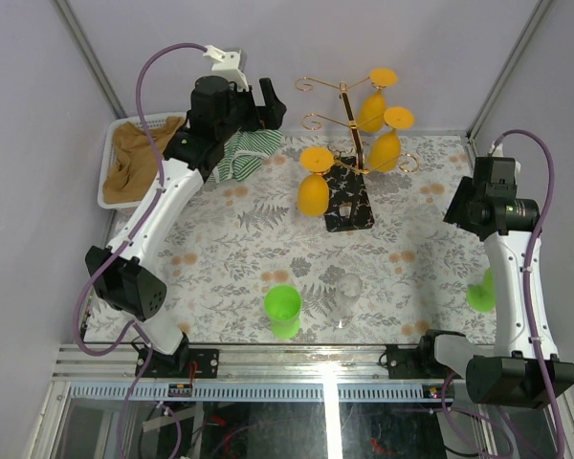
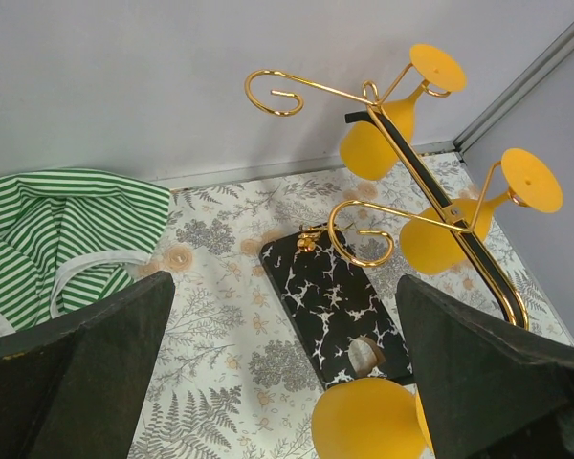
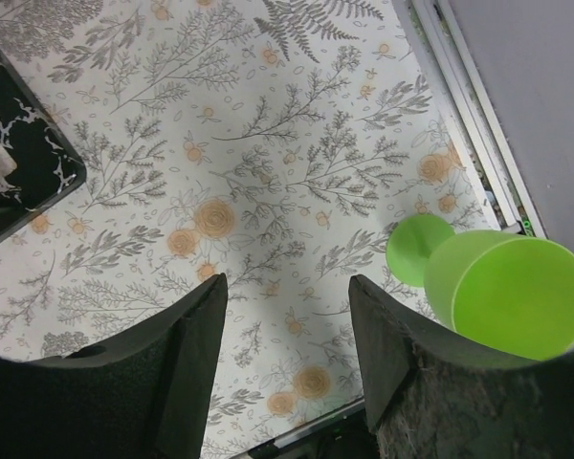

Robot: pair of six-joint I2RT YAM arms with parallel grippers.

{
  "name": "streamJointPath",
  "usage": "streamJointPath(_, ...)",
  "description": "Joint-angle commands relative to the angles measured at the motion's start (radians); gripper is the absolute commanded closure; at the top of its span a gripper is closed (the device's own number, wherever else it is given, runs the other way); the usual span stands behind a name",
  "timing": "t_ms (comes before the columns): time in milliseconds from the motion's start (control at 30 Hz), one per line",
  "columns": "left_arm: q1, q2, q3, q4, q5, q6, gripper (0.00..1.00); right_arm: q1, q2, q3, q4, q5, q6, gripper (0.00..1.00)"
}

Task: Place the wine glass upside down on the wine glass rack
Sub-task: Pick up the wine glass at the corner of the board.

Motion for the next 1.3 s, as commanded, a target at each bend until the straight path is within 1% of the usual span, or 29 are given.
streamJointPath(0, 0.007, 0.015, 0.009, 0.065, 0.026, 0.0, 0.0, -0.004, 0.004, -0.003, 0.064, -0.047, 0.023, 0.39)
streamJointPath(100, 0.01, 0.004, -0.001, 0.07, 0.032, 0.007, 0.0, -0.004, 0.016, -0.001, 0.065, -0.039, 0.013, 0.39)
streamJointPath(233, 0.009, -0.033, -0.054, 0.129, 0.097, 0.035, 0.0, -0.004, 0.021, 0.015, 0.065, -0.012, -0.005, 0.39)
streamJointPath(333, 0.009, -0.057, -0.081, 0.164, 0.11, 0.036, 0.0, -0.004, 0.028, 0.032, 0.071, -0.02, -0.009, 0.39)
streamJointPath(400, 0.01, -0.065, -0.088, 0.182, 0.152, 0.046, 0.0, -0.004, 0.032, 0.042, 0.074, -0.026, -0.011, 0.39)
streamJointPath(467, 0.009, -0.074, -0.099, 0.205, 0.222, 0.066, 0.0, -0.004, 0.03, 0.055, 0.087, -0.064, -0.025, 0.39)
streamJointPath(600, 0.008, -0.1, -0.116, 0.21, 0.312, 0.107, 0.0, -0.004, 0.01, 0.081, 0.087, -0.223, -0.061, 0.43)
streamJointPath(667, 0.008, -0.127, -0.142, 0.211, 0.34, 0.132, 0.0, -0.004, -0.01, 0.081, 0.073, -0.239, -0.089, 0.44)
streamJointPath(733, 0.008, -0.165, -0.18, 0.219, 0.365, 0.157, 0.0, -0.004, -0.031, 0.077, 0.059, -0.205, -0.111, 0.44)
streamJointPath(800, 0.005, -0.208, -0.215, 0.224, 0.415, 0.179, 0.0, -0.004, -0.037, 0.084, 0.039, -0.134, -0.122, 0.43)
streamJointPath(867, -0.006, -0.244, -0.246, 0.234, 0.49, 0.199, 0.0, -0.004, -0.026, 0.096, 0.02, -0.071, -0.116, 0.43)
streamJointPath(933, -0.032, -0.266, -0.267, 0.236, 0.535, 0.219, 0.0, -0.004, -0.005, 0.111, 0.014, -0.042, -0.098, 0.42)
streamJointPath(1000, -0.065, -0.275, -0.269, 0.235, 0.569, 0.228, 0.0, -0.004, 0.021, 0.128, 0.014, -0.033, -0.06, 0.42)
streamJointPath(1100, -0.109, -0.268, -0.261, 0.234, 0.607, 0.213, 0.0, -0.004, 0.039, 0.155, 0.047, -0.061, -0.022, 0.41)
streamJointPath(1167, -0.134, -0.258, -0.265, 0.246, 0.629, 0.196, 0.0, -0.004, 0.042, 0.179, 0.075, -0.075, -0.012, 0.41)
streamJointPath(1267, -0.183, -0.233, -0.273, 0.269, 0.643, 0.178, 0.0, -0.004, 0.051, 0.244, 0.081, -0.037, -0.033, 0.41)
